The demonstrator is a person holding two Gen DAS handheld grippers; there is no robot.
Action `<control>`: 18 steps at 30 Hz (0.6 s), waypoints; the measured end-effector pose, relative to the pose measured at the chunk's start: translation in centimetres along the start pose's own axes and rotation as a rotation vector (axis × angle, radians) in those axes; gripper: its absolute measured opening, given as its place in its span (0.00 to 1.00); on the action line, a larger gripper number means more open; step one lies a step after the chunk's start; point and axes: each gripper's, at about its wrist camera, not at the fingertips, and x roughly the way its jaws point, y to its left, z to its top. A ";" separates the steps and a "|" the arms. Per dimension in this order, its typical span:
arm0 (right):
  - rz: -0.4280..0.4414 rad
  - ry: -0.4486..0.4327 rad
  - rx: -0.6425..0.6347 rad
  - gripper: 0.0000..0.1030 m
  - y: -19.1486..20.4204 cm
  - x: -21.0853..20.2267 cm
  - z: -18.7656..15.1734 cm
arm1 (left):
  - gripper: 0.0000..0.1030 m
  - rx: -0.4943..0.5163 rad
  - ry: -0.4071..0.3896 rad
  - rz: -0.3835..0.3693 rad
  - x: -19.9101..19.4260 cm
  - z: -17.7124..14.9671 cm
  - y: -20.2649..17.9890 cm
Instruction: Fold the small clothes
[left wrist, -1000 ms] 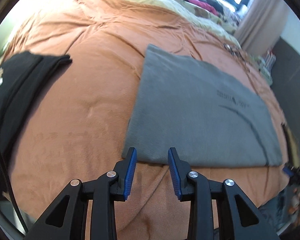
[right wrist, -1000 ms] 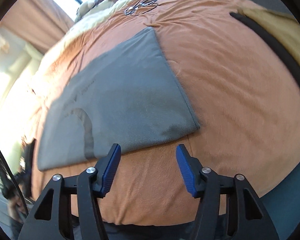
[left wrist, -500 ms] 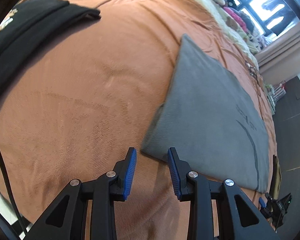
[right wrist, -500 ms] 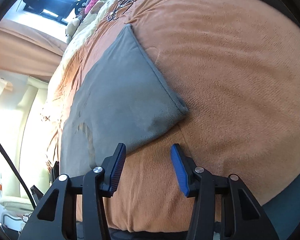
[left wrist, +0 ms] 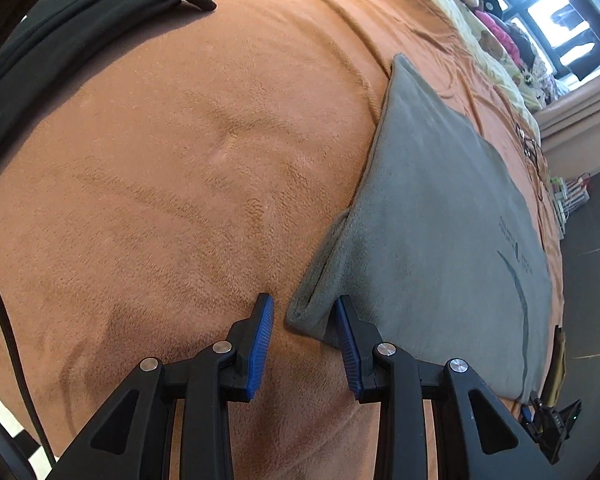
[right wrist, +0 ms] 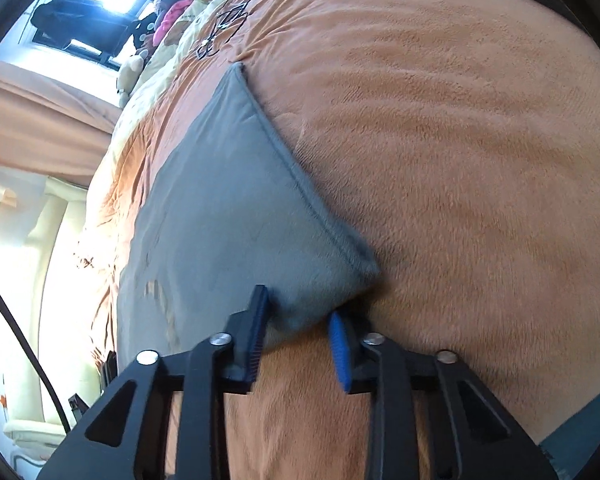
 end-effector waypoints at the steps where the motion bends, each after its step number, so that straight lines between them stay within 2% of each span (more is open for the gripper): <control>1: -0.004 0.001 -0.007 0.17 0.1 0.1 0.2 | 0.33 -0.006 -0.001 -0.002 0.0 0.0 0.0; 3: -0.007 -0.007 -0.011 0.08 0.3 -0.2 0.4 | 0.33 -0.022 -0.005 -0.007 0.0 0.0 0.1; 6: 0.011 -0.036 -0.006 0.05 0.3 -1.0 0.4 | 0.33 -0.045 -0.018 -0.027 -0.2 -0.2 0.4; 10: 0.019 -0.054 -0.017 0.04 0.4 -1.4 0.1 | 0.33 -0.090 -0.042 -0.055 -0.4 -0.7 1.1; 18: 0.011 -0.037 -0.009 0.04 0.2 -0.9 0.2 | 0.33 -0.088 -0.075 -0.018 -0.3 -0.9 0.1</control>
